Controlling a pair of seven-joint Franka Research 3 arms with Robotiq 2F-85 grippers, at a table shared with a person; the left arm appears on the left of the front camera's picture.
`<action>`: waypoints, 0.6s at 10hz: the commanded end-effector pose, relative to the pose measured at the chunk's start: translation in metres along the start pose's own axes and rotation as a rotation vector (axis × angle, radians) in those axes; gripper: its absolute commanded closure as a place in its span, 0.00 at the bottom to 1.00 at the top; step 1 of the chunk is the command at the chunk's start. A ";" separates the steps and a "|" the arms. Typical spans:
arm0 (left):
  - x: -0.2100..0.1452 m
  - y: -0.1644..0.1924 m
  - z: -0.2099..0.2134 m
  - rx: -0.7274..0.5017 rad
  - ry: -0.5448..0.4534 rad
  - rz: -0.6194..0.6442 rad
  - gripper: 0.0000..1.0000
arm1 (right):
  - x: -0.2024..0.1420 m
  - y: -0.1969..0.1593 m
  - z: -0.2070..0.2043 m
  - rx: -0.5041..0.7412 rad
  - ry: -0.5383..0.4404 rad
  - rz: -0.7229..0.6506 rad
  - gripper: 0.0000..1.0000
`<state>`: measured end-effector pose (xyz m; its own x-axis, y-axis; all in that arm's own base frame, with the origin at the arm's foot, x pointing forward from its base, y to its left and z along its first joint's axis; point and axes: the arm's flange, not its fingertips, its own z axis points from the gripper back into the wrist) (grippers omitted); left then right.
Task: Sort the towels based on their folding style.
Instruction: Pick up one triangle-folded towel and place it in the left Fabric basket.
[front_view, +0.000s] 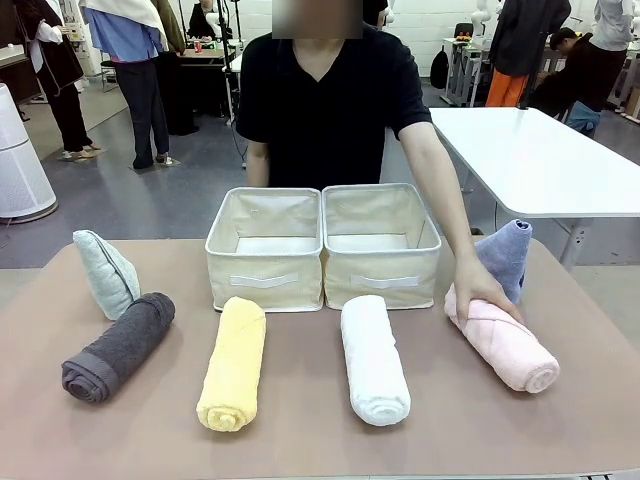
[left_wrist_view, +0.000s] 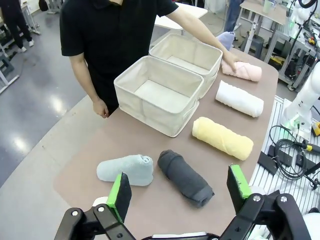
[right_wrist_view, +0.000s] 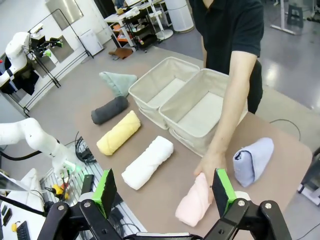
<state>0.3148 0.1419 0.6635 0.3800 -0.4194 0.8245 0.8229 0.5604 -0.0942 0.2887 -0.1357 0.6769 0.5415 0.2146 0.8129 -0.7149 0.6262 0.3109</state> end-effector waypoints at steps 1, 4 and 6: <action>0.002 0.002 0.001 0.006 0.004 -0.004 0.00 | 0.000 0.001 0.000 -0.006 0.013 0.002 0.00; 0.002 0.002 0.001 0.006 0.004 -0.004 0.00 | 0.000 0.001 0.000 -0.006 0.013 0.002 0.00; 0.000 0.000 0.000 -0.001 0.000 0.000 0.00 | 0.000 0.001 0.000 -0.006 0.013 0.002 0.00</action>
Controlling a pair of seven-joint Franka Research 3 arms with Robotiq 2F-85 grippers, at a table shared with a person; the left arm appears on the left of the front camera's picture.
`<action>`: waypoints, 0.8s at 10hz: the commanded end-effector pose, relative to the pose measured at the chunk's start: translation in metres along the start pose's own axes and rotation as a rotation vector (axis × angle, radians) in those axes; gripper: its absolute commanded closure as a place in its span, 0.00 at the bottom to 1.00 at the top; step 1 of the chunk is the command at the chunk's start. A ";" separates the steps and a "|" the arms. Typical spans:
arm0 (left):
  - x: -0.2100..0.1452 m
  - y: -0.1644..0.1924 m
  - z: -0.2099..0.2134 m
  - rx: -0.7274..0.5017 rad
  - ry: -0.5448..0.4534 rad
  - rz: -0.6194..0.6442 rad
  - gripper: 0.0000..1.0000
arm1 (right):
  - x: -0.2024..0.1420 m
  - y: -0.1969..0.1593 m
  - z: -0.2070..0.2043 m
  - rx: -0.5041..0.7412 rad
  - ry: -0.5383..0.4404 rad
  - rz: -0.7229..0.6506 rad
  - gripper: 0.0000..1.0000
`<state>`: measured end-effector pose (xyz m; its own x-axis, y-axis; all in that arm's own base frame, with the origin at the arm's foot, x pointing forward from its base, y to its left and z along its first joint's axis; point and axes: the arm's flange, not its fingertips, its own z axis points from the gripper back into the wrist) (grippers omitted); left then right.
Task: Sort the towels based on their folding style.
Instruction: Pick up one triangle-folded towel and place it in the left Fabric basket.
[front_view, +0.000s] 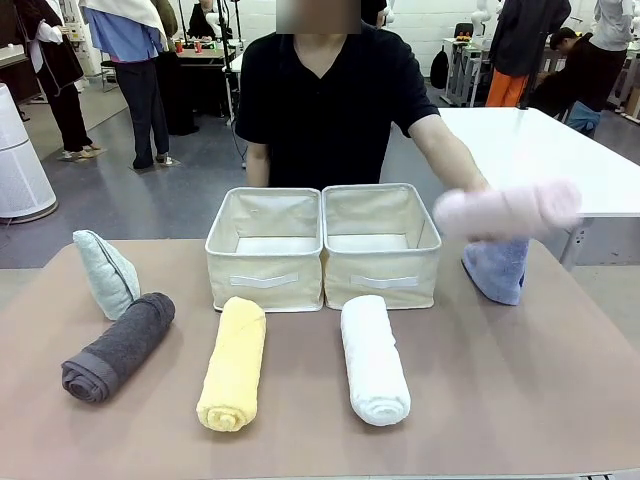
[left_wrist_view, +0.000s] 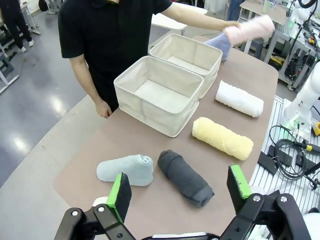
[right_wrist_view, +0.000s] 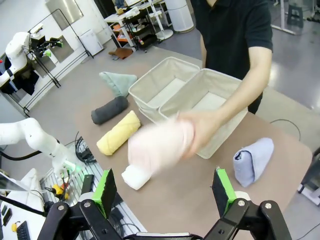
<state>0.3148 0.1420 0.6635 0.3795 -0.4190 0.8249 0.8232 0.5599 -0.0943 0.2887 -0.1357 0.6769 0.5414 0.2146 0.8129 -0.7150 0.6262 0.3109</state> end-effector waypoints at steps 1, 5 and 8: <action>0.012 0.007 -0.022 0.123 0.147 0.071 0.00 | 0.000 0.001 0.000 -0.006 0.013 0.002 0.00; 0.046 -0.004 -0.130 0.319 0.490 0.299 0.00 | 0.000 0.001 0.000 -0.006 0.013 0.002 0.00; 0.046 -0.011 -0.199 0.344 0.734 0.453 0.00 | 0.000 0.001 0.000 -0.006 0.013 0.002 0.00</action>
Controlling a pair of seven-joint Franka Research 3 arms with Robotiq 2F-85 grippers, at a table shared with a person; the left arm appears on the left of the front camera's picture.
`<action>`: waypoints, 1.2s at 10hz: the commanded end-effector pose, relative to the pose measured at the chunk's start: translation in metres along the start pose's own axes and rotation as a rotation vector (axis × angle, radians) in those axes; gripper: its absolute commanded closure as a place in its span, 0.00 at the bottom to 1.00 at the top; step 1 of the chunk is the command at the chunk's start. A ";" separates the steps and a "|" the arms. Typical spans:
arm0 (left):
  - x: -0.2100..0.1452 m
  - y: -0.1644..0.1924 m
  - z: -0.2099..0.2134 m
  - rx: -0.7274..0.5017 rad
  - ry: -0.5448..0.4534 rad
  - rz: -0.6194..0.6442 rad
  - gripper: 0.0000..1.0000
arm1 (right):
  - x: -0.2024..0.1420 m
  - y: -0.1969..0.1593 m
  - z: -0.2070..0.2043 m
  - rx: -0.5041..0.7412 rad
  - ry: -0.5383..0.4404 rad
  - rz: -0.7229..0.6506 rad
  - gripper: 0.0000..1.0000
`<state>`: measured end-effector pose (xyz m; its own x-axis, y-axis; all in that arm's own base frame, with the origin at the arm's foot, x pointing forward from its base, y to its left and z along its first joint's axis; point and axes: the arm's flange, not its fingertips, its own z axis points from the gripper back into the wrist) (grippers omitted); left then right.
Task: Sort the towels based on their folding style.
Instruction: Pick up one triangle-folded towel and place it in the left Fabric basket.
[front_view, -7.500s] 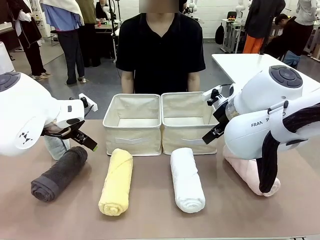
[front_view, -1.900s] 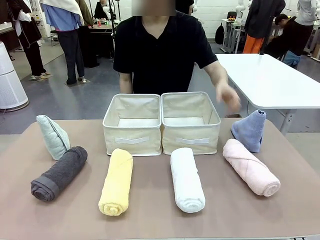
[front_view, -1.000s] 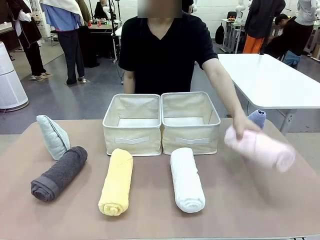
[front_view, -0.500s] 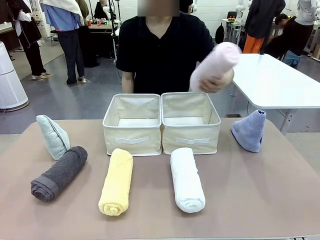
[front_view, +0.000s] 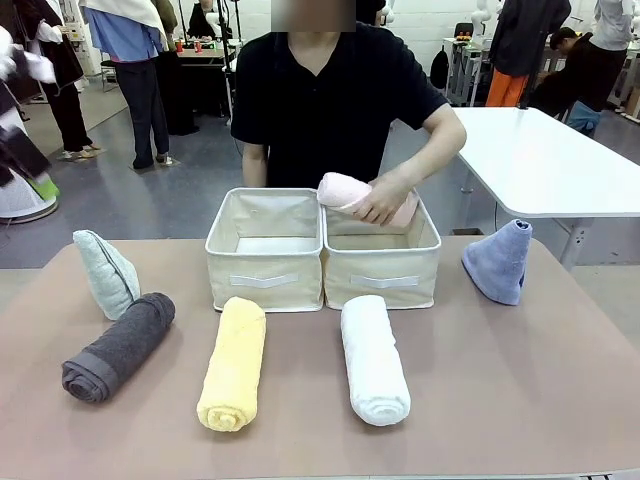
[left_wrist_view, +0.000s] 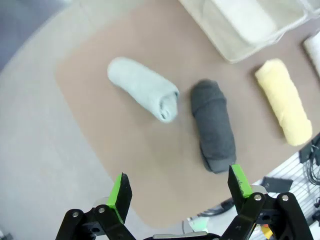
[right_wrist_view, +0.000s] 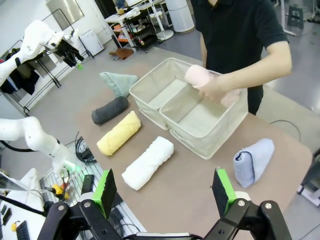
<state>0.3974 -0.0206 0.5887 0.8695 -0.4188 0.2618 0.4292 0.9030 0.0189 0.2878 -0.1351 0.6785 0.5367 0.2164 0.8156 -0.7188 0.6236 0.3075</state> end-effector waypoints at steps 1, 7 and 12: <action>0.025 -0.010 -0.017 -0.076 0.130 0.083 0.00 | -0.001 0.000 -0.001 -0.008 0.015 -0.003 0.00; 0.071 0.019 -0.119 0.068 0.112 0.431 0.00 | -0.001 0.000 -0.001 -0.008 0.015 -0.003 0.00; 0.069 0.028 -0.128 0.034 0.103 0.448 0.00 | -0.001 0.000 -0.001 -0.008 0.015 -0.003 0.00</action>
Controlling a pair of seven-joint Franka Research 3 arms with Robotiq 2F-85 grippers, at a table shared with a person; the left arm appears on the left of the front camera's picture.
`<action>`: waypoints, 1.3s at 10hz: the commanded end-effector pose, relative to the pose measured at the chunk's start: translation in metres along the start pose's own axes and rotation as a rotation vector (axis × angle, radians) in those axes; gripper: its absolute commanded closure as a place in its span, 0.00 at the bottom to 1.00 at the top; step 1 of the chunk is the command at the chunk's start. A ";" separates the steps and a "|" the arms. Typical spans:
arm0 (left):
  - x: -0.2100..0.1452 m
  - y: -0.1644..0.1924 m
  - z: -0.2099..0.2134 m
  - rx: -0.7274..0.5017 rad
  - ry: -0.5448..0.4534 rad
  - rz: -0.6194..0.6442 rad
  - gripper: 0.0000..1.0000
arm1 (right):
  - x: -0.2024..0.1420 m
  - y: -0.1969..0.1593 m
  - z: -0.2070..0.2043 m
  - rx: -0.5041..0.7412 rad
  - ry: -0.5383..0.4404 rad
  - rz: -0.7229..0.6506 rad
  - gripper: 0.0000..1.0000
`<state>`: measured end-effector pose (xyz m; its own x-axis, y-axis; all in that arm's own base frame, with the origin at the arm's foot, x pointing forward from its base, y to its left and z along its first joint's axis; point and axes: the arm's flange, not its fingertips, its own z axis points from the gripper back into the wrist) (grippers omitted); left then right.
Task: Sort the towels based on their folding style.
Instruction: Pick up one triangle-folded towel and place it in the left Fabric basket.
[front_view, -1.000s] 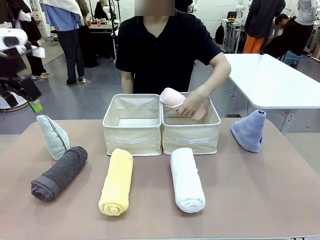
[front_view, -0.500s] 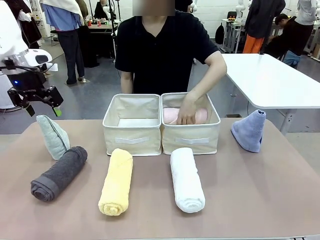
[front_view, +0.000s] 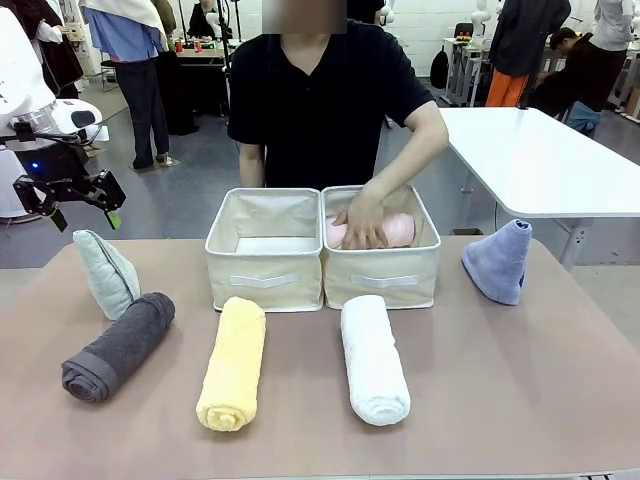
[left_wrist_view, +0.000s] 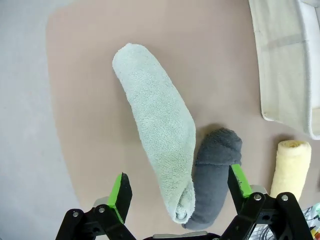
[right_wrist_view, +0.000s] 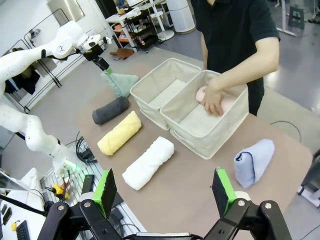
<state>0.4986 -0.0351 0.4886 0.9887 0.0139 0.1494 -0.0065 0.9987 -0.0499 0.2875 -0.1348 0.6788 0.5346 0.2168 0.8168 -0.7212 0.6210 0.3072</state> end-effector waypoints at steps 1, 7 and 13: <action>0.001 -0.001 -0.005 0.007 -0.004 -0.006 0.00 | -0.001 -0.001 -0.001 -0.011 0.016 -0.005 0.00; -0.017 -0.009 -0.019 0.104 0.016 0.137 0.00 | -0.001 -0.001 -0.001 -0.011 0.016 -0.005 0.00; -0.009 -0.010 -0.038 0.091 0.056 0.221 0.00 | -0.001 -0.001 -0.001 -0.011 0.016 -0.005 0.00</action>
<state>0.4904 -0.0424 0.4533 0.9724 0.2165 0.0875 -0.2185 0.9757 0.0144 0.2875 -0.1348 0.6787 0.5346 0.2168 0.8168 -0.7212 0.6209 0.3072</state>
